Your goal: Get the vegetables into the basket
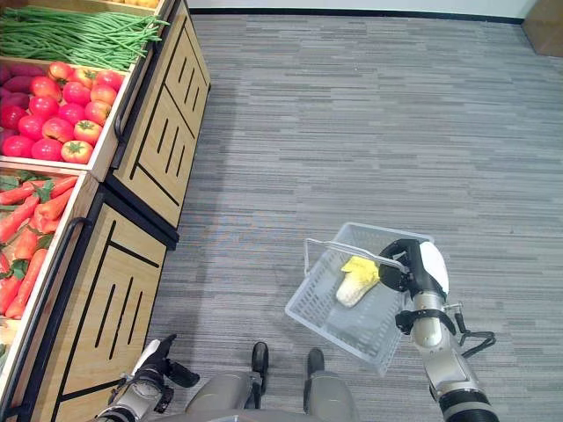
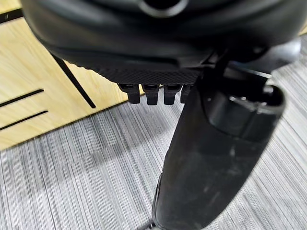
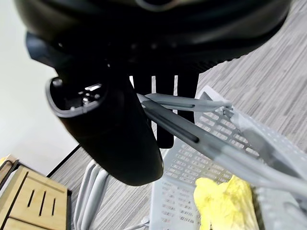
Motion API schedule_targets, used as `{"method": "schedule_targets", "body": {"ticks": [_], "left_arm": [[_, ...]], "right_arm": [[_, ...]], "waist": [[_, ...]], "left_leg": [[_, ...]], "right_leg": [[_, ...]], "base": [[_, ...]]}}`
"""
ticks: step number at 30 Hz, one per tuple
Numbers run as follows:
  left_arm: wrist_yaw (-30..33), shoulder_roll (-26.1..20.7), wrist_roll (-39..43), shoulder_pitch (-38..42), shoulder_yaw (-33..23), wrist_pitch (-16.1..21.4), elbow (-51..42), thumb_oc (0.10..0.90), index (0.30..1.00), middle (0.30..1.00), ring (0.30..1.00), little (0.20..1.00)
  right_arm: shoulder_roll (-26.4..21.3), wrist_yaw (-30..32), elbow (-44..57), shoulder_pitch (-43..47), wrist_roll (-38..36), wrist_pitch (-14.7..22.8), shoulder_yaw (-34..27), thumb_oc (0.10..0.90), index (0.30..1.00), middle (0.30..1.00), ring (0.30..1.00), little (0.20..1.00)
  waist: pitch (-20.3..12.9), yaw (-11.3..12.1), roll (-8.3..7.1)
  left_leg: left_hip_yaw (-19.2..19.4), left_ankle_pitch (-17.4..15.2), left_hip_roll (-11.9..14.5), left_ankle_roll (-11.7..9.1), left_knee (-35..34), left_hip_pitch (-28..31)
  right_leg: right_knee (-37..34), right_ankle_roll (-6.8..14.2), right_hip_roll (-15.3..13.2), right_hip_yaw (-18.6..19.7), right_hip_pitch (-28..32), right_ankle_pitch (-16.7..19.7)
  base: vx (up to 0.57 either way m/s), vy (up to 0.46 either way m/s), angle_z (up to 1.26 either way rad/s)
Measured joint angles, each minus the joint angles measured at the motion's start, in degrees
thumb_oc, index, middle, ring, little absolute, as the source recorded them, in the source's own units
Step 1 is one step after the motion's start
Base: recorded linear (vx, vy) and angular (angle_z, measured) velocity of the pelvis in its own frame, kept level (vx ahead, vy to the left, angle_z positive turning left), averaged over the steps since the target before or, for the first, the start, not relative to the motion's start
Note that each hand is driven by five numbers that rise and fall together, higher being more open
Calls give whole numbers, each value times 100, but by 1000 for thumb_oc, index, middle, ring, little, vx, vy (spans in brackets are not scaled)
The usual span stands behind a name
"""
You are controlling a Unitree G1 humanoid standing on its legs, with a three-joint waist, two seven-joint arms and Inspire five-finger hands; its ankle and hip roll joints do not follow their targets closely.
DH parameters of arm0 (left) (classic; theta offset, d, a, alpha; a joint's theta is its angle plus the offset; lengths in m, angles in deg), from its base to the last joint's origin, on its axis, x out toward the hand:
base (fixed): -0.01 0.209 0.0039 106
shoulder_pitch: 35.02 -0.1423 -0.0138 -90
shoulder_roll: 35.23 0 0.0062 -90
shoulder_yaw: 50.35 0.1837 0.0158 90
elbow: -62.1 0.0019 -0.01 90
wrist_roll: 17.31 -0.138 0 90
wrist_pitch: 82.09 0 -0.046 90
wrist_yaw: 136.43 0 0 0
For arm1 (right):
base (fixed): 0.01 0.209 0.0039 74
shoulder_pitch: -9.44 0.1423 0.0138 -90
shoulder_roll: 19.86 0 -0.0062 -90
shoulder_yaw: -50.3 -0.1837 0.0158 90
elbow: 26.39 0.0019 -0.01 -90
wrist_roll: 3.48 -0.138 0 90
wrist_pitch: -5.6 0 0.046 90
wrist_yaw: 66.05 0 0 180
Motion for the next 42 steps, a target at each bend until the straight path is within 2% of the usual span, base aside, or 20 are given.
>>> {"method": "schedule_targets", "body": {"ticks": [2, 7, 11, 13, 16, 23, 24, 27, 28, 30, 32, 33, 34, 35, 36, 37, 38, 41, 42], "left_arm": [[35, -65, 0, -26, 46, -31, 48, 900, 1000, 1000, 1000, 1000], [5, 76, -3, -355, 78, -54, 143, 900, 1000, 1000, 1000, 1000], [-9, 65, -14, -482, 76, -59, 193, 900, 1000, 1000, 1000, 1000], [-13, 54, -63, -494, 78, -58, 276, 900, 1000, 1000, 1000, 1000], [-14, 58, -73, -503, 78, -58, 305, 900, 1000, 1000, 1000, 1000], [-15, 4, -62, -486, 85, -57, 267, 900, 1000, 1000, 1000, 1000], [-9, -8, -52, -457, 77, -63, 352, 900, 1000, 1000, 1000, 1000], [-3, -21, -48, -454, 78, -97, 405, 900, 1000, 1000, 1000, 1000], [-7, 8, -48, -433, 82, -106, 470, 900, 1000, 1000, 1000, 1000], [-10, 38, -48, -377, 81, -105, 654, 900, 1000, 1000, 1000, 1000], [-14, 57, -48, -398, 77, -114, 741, 900, 1000, 1000, 1000, 1000], [-12, 87, -49, -423, 69, -120, 750, 900, 1000, 1000, 1000, 1000], [-15, 96, -49, -459, 67, -125, 754, 900, 1000, 1000, 1000, 1000], [-15, 90, -49, -474, 77, -126, 749, 900, 1000, 1000, 1000, 1000], [-14, 87, -44, -507, 75, -127, 735, 900, 1000, 1000, 1000, 1000], [-17, 166, -8, -531, 69, -137, 712, 900, 1000, 1000, 1000, 1000], [-18, 217, 14, -558, 63, -135, 654, 900, 1000, 1000, 1000, 1000], [-38, 282, 18, -580, 2, -136, 619, 900, 1000, 1000, 1000, 1000], [-69, 338, 21, -543, -127, -108, 577, 900, 1000, 1000, 1000, 1000]], "right_arm": [[37, -5, -1, 36, -1, 0, 102, 400, 300, 300, 300, 300], [74, -11, -12, 65, 1, -8, 121, 400, 300, 300, 300, 300], [75, -10, -26, -18, 5, -22, 100, 400, 300, 300, 300, 300], [96, -12, -41, -29, 9, -31, 103, 400, 300, 300, 300, 300], [119, -13, -44, -33, 8, -32, 104, 400, 300, 300, 300, 300], [240, -42, -69, -52, 7, -36, 190, 400, 300, 300, 300, 300], [266, -63, -36, -76, 6, -26, 214, 400, 300, 300, 300, 300], [270, -89, -25, -82, 6, -22, 252, 400, 300, 300, 300, 300], [263, -88, -22, -83, 6, -23, 271, 400, 300, 300, 300, 300], [264, -87, -22, -84, 6, -21, 297, 400, 300, 300, 300, 300], [264, -77, -23, -84, 5, -21, 297, 400, 300, 300, 300, 300], [253, -31, -29, -87, 1, -21, 295, 400, 300, 300, 300, 300], [252, 0, -30, -96, -1, -21, 294, 400, 300, 300, 300, 300], [251, 15, -34, -102, -1, -21, 289, 400, 300, 300, 300, 300], [251, 14, -52, -116, -1, -21, 289, 400, 300, 300, 300, 300], [191, 0, -117, -117, -3, -27, 285, 400, 300, 300, 300, 300], [173, -23, -118, -114, -1, -28, 286, 400, 300, 300, 300, 300], [160, -89, -120, -27, -19, -29, 286, 400, 300, 300, 300, 300], [127, -96, -131, 11, -47, -31, 285, 400, 300, 300, 300, 300]], "waist": [[4, 70, -103], [-59, 37, -251], [-195, 33, -401], [-266, 35, -453], [-348, 30, -421], [-428, 6, -260], [-392, -63, -191], [-359, -105, -163], [-322, -182, -113], [-238, -247, -108], [-164, -284, -134], [-113, -315, -140], [-109, -365, -148], [-87, -373, -197], [-62, -370, -271], [-69, -404, -173], [-96, -375, -82], [-106, -312, -29], [-109, -348, -32]], "left_leg": [[1, 2, 14, -3, -64, 38], [6, 11, 53, -60, -80, 2], [2, -6, 8, -40, -65, -48], [-4, -29, -17, 47, -71, -46], [-5, -40, -60, 67, -123, -40], [-137, 27, -142, 312, -231, 83], [-374, 127, -141, 470, -306, 166], [-472, 109, -155, 528, -286, 177], [-600, 91, -146, 531, -266, 190], [-716, -16, -147, 523, -188, 278], [-732, -90, -160, 460, -91, 395], [-890, -288, -196, 442, 18, 500], [-987, -392, -212, 372, 150, 493], [-1041, -446, -238, 303, 175, 556], [-1275, -682, -265, 114, 277, 694], [-1468, -909, -107, -59, 435, 712], [-1495, -928, 21, -201, 423, 760], [-1474, -996, 369, -343, 446, 850], [-1541, -1000, 561, -368, 434, 954]], "right_leg": [[-235, 27, 27, 30, 123, 3], [-460, 27, 62, -21, 209, 3], [-452, 26, 23, -38, 181, 4], [-224, 21, 1, -17, 73, 10], [150, 22, -30, -9, -106, 12], [1430, -27, -97, -57, -731, 164], [1684, 3, -34, -147, -948, -126], [1046, 33, 65, -210, -1117, -80], [617, 47, 139, -189, -1135, -24], [-154, 57, 265, -85, -1206, 349], [-559, 25, 299, -7, -1205, 603], [-680, 69, 321, 101, -1275, 743], [-862, 79, 328, 245, -1233, 751], [-817, 100, 281, 229, -1213, 728], [-644, 95, 278, 298, -1053, 714], [-521, 35, 403, 164, -966, 842], [-455, -16, 551, 87, -963, 855], [-241, -407, 862, -108, -941, 856], [-95, -586, 1012, -321, -886, 670]], "base": [[28, 28, 2], [49, 54, -2], [22, 88, 4], [14, 95, 1], [2, 119, -1], [87, 74, 10], [140, -7, 39], [172, -33, 25], [212, -51, 39], [183, -51, 41], [208, -74, 30], [142, -59, 48], [188, -117, 56], [242, -166, 76], [266, -229, 91], [212, -207, 80], [158, -161, 45], [175, -225, 9], [151, -201, 29]]}}
